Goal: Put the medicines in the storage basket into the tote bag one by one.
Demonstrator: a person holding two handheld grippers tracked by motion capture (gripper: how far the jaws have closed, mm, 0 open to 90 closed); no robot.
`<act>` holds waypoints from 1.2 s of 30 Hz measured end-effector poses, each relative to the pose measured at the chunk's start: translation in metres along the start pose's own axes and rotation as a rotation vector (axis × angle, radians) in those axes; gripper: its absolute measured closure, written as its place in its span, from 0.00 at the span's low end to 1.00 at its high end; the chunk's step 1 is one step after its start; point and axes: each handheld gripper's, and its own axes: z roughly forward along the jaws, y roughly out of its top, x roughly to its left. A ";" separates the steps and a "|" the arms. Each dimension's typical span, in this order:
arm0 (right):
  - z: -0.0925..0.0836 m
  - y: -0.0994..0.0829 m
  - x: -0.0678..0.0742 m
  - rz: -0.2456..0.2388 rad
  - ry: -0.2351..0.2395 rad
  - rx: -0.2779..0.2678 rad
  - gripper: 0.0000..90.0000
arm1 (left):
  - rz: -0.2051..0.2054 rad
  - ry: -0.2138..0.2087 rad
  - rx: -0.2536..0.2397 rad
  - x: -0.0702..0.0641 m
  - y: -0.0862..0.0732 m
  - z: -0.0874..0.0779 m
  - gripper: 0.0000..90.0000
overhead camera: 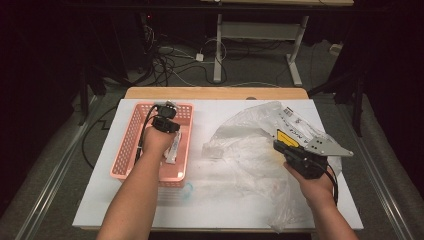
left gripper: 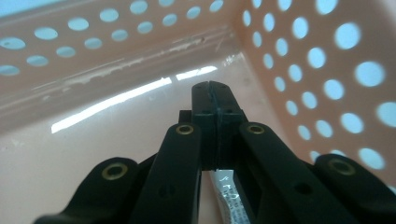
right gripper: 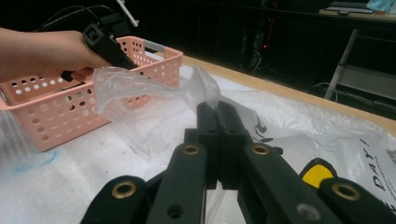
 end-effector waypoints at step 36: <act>-0.002 0.000 0.002 0.003 0.000 -0.006 1.00 | -0.036 0.016 0.164 -0.018 -0.009 0.010 0.62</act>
